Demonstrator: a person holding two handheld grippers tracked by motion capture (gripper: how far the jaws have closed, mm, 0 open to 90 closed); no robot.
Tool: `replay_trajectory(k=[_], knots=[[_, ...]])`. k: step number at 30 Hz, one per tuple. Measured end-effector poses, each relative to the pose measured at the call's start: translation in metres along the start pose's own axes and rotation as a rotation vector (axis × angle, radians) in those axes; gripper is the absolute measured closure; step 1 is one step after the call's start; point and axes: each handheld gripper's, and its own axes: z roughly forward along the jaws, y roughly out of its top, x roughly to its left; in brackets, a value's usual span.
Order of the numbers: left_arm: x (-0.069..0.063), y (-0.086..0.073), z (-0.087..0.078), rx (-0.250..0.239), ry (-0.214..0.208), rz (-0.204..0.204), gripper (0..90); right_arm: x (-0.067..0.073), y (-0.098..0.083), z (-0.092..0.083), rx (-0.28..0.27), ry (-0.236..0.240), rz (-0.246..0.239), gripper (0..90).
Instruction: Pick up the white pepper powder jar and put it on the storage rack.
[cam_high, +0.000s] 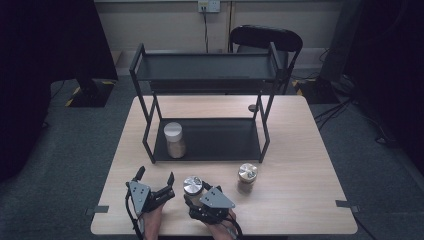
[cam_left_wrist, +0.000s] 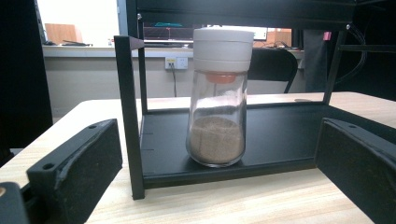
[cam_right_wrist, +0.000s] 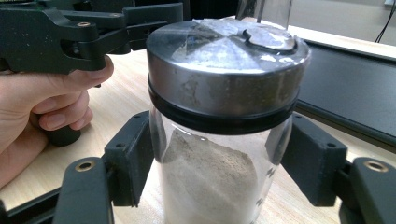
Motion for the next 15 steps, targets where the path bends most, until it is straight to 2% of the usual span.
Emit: replay_trajectory(k=[15], knots=[[0.0000,-0.0001,-0.0001,-0.001,0.000,0.000,0.2,-0.0008,0.0000,-0.0011,-0.001,0.002,0.011,30.5]])
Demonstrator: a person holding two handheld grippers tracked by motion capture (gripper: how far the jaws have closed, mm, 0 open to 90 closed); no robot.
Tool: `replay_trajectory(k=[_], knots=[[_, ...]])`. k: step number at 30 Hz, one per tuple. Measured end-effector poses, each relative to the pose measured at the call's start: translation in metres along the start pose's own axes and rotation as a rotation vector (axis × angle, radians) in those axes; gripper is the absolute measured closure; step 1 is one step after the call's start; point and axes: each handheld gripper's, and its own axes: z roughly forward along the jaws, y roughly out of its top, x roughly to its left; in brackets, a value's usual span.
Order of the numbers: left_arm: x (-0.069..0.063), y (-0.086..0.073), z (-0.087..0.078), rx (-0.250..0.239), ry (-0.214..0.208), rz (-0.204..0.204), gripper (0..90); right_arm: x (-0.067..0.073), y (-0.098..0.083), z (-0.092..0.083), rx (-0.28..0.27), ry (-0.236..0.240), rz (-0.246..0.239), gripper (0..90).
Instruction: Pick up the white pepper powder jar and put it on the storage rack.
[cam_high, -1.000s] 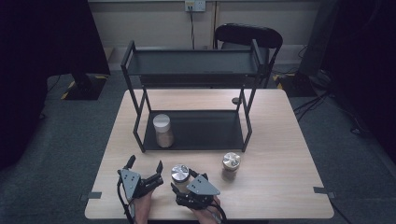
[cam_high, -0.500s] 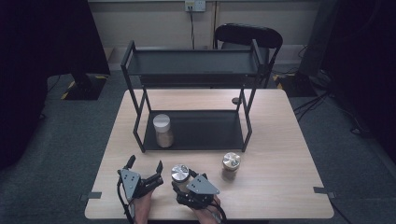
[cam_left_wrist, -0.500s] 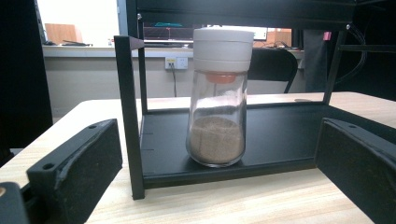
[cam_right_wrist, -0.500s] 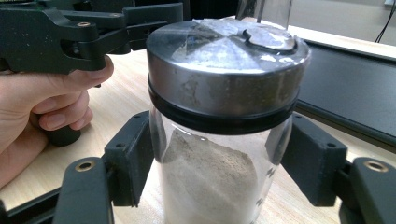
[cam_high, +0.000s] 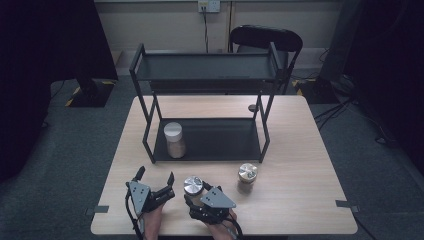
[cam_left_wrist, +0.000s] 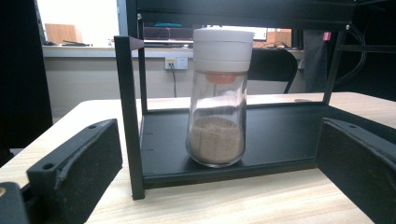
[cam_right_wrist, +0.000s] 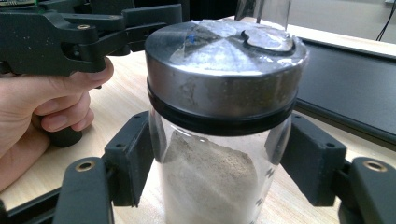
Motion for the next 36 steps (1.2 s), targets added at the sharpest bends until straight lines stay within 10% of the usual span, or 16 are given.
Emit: replay_trajectory(k=[36], knots=[[0.001,0.000,0.000,0.000,-0.005,0.000,0.2,-0.006,0.018,-0.002,0.007,0.011,-0.012,30.5]])
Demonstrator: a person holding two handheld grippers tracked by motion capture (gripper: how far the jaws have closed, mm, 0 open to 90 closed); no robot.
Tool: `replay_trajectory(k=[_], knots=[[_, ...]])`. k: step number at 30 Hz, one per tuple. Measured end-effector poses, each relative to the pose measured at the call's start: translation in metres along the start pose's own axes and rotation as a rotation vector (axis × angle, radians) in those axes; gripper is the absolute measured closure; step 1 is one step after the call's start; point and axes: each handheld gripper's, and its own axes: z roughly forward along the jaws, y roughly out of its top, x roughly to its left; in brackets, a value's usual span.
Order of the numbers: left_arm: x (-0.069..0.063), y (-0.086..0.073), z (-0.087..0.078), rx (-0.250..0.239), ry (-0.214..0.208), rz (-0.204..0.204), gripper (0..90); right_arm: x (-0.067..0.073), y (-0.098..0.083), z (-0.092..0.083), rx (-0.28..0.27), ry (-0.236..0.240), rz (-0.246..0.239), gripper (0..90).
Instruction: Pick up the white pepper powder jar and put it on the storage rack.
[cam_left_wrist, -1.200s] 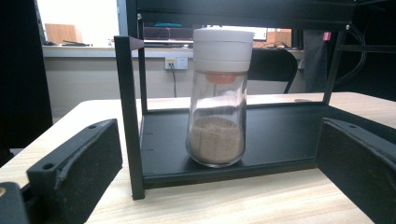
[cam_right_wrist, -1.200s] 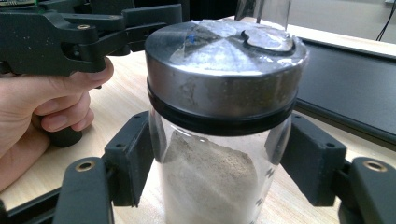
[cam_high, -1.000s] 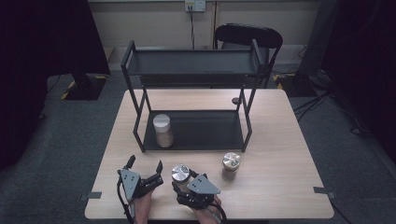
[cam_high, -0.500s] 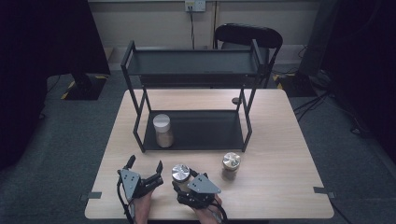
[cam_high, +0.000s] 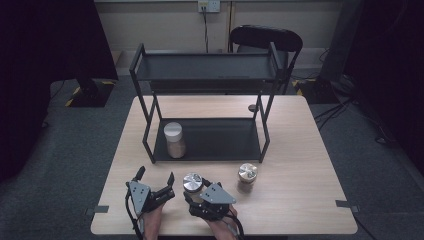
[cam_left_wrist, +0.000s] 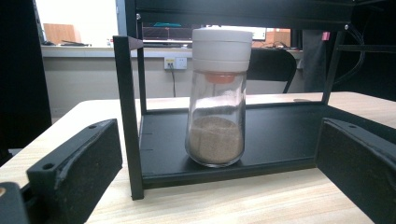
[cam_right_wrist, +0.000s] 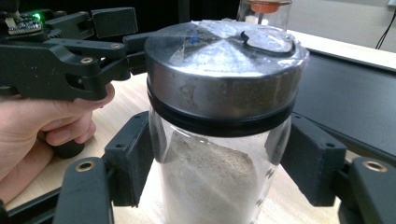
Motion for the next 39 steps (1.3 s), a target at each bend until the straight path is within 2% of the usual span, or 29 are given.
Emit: replay_trajectory(k=[10,39], knots=[[0.000,0.000,0.000,0.000,0.000,0.000,0.2,-0.001,0.008,0.003,-0.008,0.005,-0.017,30.5],[0.000,0.000,0.000,-0.003,-0.001,0.001,0.2,-0.019,0.022,0.010,-0.028,-0.023,0.006,30.5]])
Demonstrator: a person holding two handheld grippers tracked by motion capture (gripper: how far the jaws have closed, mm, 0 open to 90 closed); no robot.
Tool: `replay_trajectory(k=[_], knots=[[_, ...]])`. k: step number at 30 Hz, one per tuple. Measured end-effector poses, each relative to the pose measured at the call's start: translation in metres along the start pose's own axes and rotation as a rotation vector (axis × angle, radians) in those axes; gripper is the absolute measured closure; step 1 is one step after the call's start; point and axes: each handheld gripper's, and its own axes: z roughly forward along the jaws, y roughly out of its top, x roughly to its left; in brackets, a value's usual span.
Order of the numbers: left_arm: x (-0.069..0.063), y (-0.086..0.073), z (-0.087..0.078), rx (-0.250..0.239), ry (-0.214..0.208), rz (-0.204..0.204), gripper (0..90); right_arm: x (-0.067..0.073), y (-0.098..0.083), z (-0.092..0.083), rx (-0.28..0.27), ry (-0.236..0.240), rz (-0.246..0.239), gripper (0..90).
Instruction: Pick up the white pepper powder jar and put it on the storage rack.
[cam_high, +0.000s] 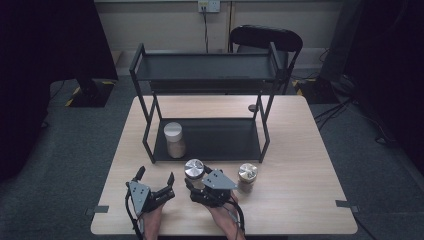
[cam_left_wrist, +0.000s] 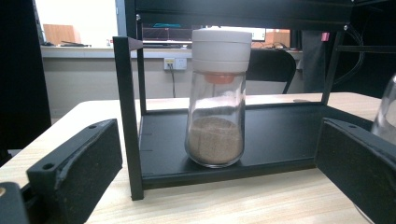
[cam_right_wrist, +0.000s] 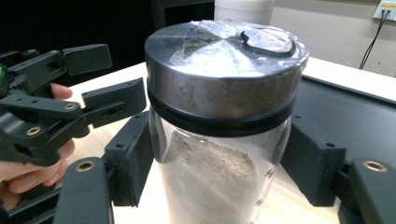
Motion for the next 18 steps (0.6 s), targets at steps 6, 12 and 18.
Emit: replay_trajectory(k=[6,12,18], knots=[[0.000,0.000,0.000,0.000,0.001,-0.001,0.2,-0.004,0.003,0.004,0.000,-0.008,-0.001,30.5],[0.000,0.000,0.000,0.000,0.001,-0.001,0.2,-0.008,0.004,0.009,0.002,-0.013,-0.003,30.5],[0.000,0.000,0.000,-0.001,0.003,-0.007,0.2,-0.013,0.003,0.013,-0.013,-0.014,-0.021,30.5]])
